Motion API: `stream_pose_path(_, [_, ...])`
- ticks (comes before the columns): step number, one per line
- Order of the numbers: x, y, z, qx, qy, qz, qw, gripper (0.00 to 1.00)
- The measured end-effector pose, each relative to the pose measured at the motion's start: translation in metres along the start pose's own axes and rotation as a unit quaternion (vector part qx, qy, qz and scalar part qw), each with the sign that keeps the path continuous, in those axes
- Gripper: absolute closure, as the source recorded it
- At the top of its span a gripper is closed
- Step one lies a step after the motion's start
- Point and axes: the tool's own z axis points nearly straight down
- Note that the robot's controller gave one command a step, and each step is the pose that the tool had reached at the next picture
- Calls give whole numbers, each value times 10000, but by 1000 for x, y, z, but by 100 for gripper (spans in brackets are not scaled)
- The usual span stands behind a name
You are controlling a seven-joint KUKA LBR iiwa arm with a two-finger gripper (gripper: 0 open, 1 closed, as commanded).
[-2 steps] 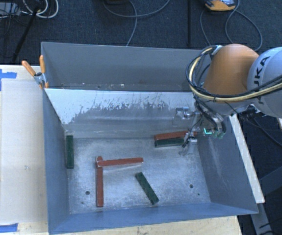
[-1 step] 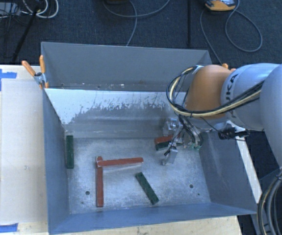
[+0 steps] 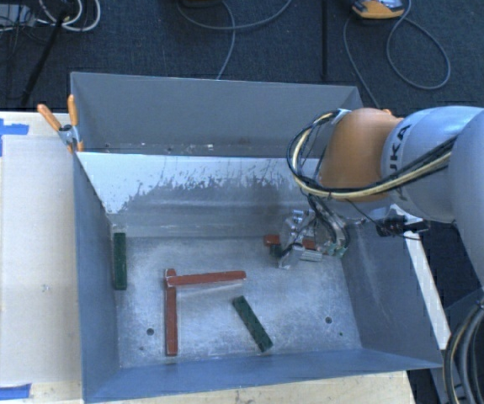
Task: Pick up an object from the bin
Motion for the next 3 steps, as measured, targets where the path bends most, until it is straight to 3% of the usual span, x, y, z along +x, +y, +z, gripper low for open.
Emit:
stream_pose_path(1, [-2, -4, -1, -11, 4, -183, 9998, 100])
stream_pose_path(2, [26, -46, -7, -48, -29, -1682, 9857, 100])
stream_pose_path(3, [12, -22, 2, 1, -17, -3884, 9215, 100])
